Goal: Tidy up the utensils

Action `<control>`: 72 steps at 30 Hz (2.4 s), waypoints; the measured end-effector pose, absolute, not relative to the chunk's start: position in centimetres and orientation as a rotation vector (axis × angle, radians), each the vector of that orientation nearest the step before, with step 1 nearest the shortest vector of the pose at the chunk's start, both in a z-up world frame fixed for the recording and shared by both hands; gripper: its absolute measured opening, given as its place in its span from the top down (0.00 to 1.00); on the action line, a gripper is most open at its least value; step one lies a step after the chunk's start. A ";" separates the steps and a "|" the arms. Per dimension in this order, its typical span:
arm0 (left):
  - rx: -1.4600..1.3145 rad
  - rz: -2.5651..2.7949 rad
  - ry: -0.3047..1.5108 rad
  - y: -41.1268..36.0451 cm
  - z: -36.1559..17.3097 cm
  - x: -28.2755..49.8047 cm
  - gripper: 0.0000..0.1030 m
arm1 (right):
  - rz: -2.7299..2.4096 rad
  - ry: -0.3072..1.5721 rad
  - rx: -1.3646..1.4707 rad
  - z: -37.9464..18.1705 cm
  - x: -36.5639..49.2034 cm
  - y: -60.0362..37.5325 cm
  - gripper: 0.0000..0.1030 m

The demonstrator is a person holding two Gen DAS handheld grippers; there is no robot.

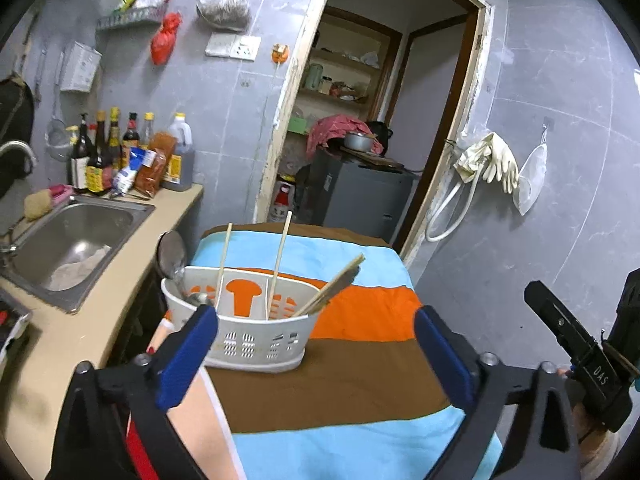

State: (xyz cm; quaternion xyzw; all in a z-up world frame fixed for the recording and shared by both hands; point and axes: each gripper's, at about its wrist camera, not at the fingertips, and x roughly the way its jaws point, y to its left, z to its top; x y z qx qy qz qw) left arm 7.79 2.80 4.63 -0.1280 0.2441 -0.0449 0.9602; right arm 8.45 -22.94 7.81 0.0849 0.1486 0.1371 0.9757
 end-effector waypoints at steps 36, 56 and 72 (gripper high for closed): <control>-0.188 0.075 0.447 1.1 2.7 -3.7 0.01 | 0.280 0.375 0.123 6.0 -1.2 -24.1 0.02; -0.186 0.077 0.447 1.3 2.6 -3.6 0.01 | 0.278 0.376 0.124 6.0 -1.3 -23.9 0.02; -0.185 0.074 0.447 1.4 2.6 -3.5 0.01 | 0.277 0.377 0.125 6.0 -1.3 -23.6 0.02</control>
